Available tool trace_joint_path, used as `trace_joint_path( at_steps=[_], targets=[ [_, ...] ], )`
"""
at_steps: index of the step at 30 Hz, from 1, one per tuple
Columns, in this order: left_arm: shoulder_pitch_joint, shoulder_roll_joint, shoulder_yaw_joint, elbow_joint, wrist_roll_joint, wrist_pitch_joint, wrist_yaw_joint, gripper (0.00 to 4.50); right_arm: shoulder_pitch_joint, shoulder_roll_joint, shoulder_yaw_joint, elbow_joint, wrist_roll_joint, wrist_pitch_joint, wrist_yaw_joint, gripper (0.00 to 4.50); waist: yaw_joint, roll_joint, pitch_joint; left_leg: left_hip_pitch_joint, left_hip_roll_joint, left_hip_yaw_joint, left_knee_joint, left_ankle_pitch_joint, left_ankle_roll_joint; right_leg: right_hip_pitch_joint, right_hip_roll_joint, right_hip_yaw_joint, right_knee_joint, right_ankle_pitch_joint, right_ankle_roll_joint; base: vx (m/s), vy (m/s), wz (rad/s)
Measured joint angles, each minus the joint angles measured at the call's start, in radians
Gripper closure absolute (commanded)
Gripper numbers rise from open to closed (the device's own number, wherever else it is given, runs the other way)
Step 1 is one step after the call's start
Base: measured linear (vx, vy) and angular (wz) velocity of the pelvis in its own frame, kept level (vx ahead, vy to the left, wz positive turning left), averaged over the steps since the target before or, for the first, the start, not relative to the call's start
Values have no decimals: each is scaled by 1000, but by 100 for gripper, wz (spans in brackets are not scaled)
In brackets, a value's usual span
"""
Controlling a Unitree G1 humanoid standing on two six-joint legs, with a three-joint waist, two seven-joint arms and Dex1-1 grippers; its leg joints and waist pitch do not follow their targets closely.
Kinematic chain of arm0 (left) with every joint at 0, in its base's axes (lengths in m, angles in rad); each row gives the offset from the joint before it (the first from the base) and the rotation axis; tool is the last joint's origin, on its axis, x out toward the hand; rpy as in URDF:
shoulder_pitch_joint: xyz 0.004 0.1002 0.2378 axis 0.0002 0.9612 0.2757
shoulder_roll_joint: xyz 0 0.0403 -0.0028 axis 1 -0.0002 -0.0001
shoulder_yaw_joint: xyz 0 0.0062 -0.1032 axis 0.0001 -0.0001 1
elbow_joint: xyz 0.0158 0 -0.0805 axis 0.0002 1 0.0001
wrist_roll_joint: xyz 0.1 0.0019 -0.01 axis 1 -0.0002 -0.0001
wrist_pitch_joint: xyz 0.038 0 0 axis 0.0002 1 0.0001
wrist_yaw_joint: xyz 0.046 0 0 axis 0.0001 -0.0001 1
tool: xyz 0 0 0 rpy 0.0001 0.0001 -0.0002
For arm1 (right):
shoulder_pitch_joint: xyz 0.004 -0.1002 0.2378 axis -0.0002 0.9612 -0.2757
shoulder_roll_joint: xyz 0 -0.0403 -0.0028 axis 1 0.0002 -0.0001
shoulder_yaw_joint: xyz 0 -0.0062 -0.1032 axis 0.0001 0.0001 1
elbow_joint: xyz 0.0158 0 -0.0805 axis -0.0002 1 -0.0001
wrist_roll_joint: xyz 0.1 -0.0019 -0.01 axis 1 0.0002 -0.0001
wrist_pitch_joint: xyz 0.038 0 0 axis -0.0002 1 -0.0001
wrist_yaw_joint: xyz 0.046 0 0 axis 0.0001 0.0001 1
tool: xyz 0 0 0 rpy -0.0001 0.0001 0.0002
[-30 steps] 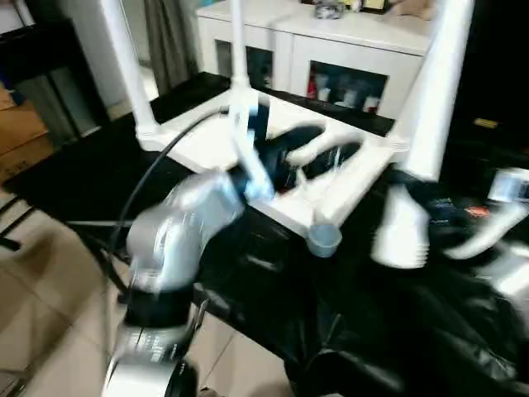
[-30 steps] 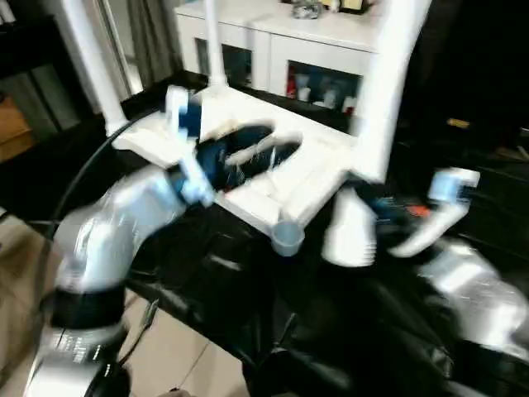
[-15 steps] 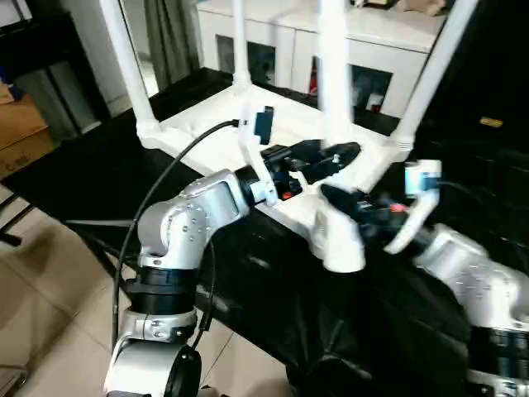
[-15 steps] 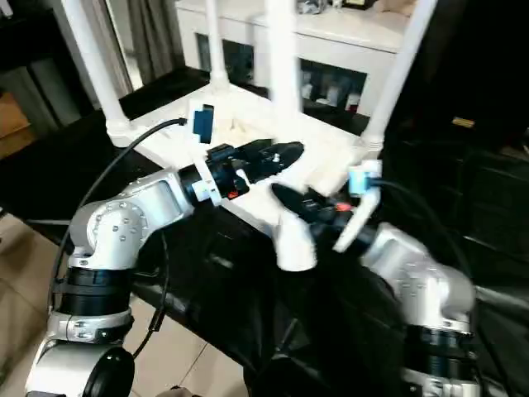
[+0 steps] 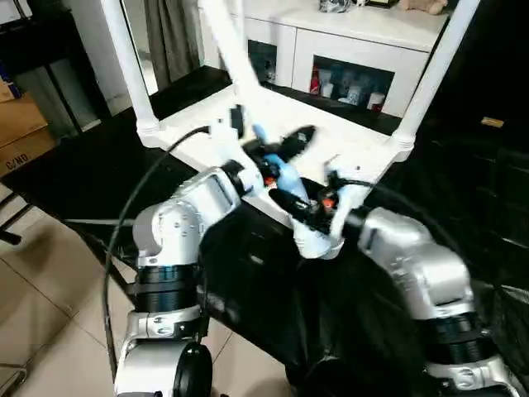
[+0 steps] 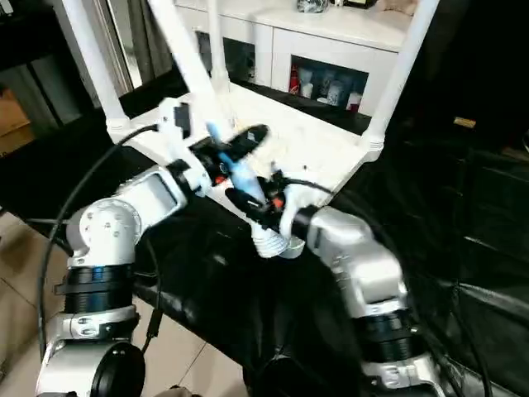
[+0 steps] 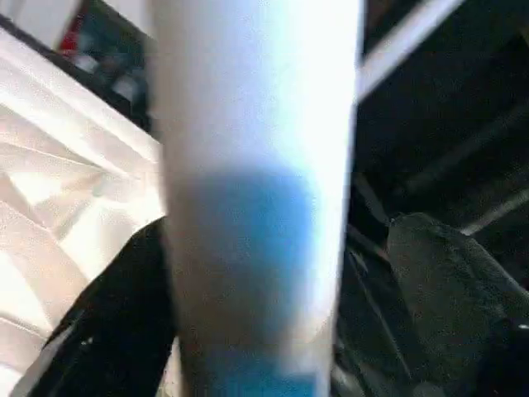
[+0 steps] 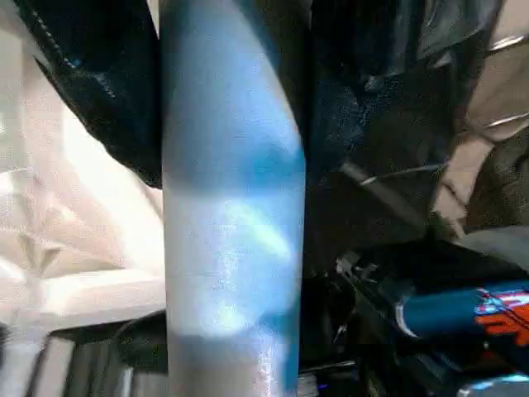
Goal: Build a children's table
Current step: Pick table leg
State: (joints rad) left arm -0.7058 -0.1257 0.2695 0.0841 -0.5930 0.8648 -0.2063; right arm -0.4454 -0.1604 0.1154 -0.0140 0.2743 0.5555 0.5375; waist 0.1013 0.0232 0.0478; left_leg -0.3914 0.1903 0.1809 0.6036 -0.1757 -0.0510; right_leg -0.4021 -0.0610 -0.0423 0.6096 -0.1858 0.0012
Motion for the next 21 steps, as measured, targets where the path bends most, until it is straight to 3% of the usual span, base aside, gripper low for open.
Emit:
trace_joint_path(
  at_steps=[6,15,17,18,21],
  targets=[
    [-8,-1,-1,6,42,-30,66,117,-27,11,11,0,-18,-16,-38,267,-13,-1,1,0,0,0,0,0,0,0,0,0,0,0,0,0,0,0],
    [-8,11,-55,9,76,-59,77,174,-36,24,12,17,-41,-20,-60,267,-14,-1,1,0,0,0,0,0,0,0,0,0,0,0,0,0,0,0],
    [-8,19,-74,9,83,-68,57,206,-41,27,11,17,-41,-20,-61,267,-14,-1,1,0,0,0,0,0,0,0,0,0,0,0,0,0,0,0],
    [-8,20,-77,9,86,-71,53,210,-41,31,8,17,-39,-21,-61,211,-14,-1,1,0,0,0,0,0,0,0,0,0,0,0,0,0,0,0],
    [-9,39,-90,9,86,-84,13,239,-41,36,-14,15,5,-7,-40,194,-14,-3,2,0,0,0,0,0,0,0,0,1,0,0,0,0,0,0]
  ],
)
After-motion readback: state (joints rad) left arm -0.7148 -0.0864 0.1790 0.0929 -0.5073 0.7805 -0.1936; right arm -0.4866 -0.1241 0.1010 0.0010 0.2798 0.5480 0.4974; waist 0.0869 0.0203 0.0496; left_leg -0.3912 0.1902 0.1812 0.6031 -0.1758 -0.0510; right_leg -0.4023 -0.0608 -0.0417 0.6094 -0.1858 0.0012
